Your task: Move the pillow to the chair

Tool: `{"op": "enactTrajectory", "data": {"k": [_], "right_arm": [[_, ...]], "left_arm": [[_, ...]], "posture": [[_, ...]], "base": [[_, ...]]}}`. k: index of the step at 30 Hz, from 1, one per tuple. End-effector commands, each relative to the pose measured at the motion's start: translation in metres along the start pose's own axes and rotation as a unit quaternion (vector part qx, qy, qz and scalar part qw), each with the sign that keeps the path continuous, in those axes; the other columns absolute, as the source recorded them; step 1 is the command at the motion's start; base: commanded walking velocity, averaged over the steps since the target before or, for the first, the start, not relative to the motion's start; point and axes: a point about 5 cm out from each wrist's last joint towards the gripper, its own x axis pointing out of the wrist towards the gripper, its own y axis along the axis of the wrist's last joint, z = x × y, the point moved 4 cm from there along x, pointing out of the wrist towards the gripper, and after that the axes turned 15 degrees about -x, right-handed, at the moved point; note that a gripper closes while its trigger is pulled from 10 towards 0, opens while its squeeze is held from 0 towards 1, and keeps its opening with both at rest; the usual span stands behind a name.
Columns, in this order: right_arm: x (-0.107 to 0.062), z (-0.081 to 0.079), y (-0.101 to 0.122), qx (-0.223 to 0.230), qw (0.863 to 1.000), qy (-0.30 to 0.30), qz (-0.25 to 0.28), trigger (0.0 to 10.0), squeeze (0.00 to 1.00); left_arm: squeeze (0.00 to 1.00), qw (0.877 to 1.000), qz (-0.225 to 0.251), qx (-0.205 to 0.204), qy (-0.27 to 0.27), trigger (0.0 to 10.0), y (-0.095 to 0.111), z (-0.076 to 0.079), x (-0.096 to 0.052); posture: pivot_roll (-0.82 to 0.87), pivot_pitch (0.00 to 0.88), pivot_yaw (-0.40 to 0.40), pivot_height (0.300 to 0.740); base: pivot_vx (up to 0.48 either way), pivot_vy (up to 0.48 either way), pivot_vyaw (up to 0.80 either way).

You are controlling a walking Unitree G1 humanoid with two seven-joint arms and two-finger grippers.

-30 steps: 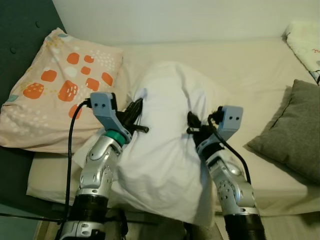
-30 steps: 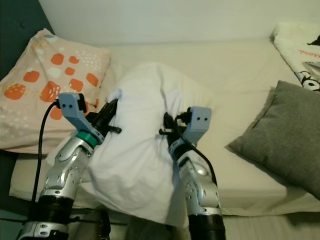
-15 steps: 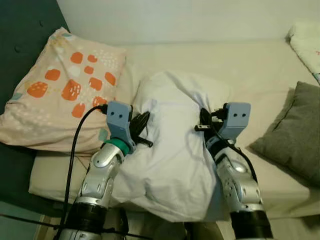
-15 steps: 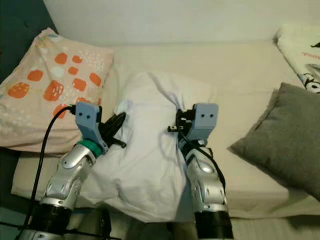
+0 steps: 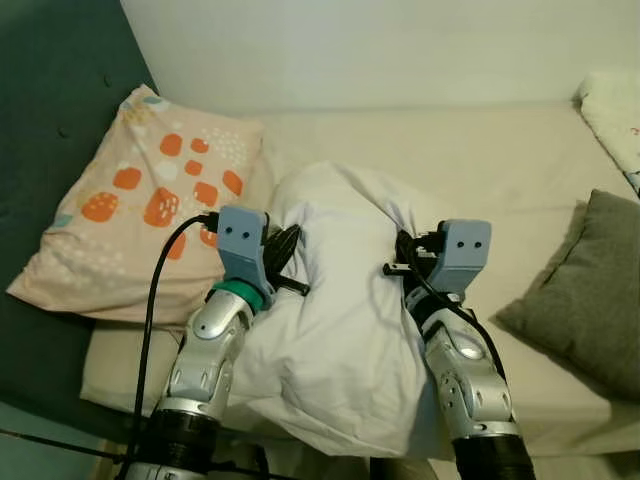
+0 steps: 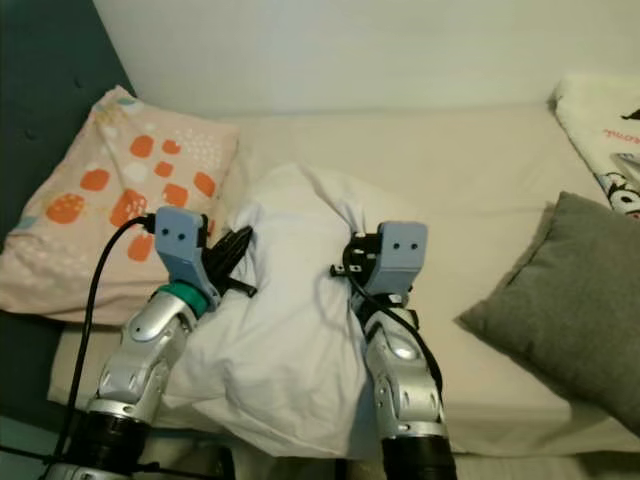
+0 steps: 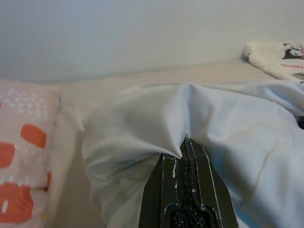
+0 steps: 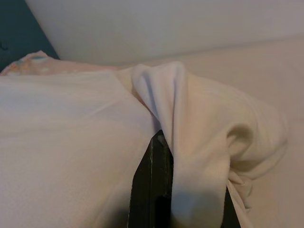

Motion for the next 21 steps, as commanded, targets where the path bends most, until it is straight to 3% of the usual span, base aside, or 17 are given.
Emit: {"op": "enactTrajectory", "data": {"k": [1,12,21], "right_arm": [[0.0009,-0.0190,0.0129,0.000,0.999,0.030,0.030,10.0,0.00],[-0.0002,-0.0218,0.0123,0.000,0.999,0.029,0.032,10.0,0.00],[0.0014,-0.0241,0.0150,0.003,0.999,0.029,0.034,10.0,0.00]], "left_arm": [[0.00,0.999,0.012,0.008,-0.032,10.0,0.0052,0.0163,0.0018],[0.00,0.998,0.004,0.026,-0.052,10.0,0.0011,0.0248,0.0033],[0.00,0.999,0.014,0.006,-0.037,10.0,0.0059,0.0188,0.0051]], "posture": [[0.01,0.010,0.128,0.720],[0.00,0.000,0.137,0.740],[0.01,0.000,0.108,0.740]], "base": [[0.000,0.000,0.00],[0.000,0.000,0.00],[0.000,0.000,0.00]]}}
